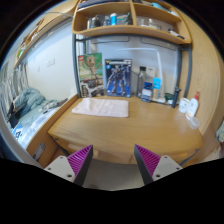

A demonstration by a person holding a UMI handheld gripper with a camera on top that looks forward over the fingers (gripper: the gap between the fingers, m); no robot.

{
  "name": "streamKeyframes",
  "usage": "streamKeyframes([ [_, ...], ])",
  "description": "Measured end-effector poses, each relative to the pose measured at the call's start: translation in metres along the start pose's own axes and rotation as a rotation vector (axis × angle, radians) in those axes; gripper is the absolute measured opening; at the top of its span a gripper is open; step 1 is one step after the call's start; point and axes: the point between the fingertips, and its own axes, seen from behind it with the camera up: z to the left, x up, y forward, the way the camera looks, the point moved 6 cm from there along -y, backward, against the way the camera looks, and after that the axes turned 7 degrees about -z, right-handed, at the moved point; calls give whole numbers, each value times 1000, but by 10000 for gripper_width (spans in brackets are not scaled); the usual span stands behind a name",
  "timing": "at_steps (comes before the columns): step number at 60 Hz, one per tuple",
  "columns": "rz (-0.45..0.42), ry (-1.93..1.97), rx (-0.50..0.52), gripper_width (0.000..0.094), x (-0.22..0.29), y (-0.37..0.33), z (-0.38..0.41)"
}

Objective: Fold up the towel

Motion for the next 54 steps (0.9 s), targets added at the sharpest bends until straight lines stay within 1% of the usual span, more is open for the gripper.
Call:
streamKeyframes([
  [16, 103, -22, 110, 836, 24, 139, 125],
  [27, 135, -37, 114, 848, 59, 249, 196],
  [33, 126, -50, 97, 848, 81, 307, 219],
  [37, 123, -56, 79, 821, 94, 342, 228],
  [43, 125, -64, 49, 703, 104, 384, 234],
  [45, 133, -73, 36, 679, 104, 397, 234],
  [51, 189, -86, 8, 652, 92, 423, 232],
  [52, 197, -93, 5, 672, 91, 424, 232],
  [54, 166, -107, 0, 614, 96, 428, 232],
])
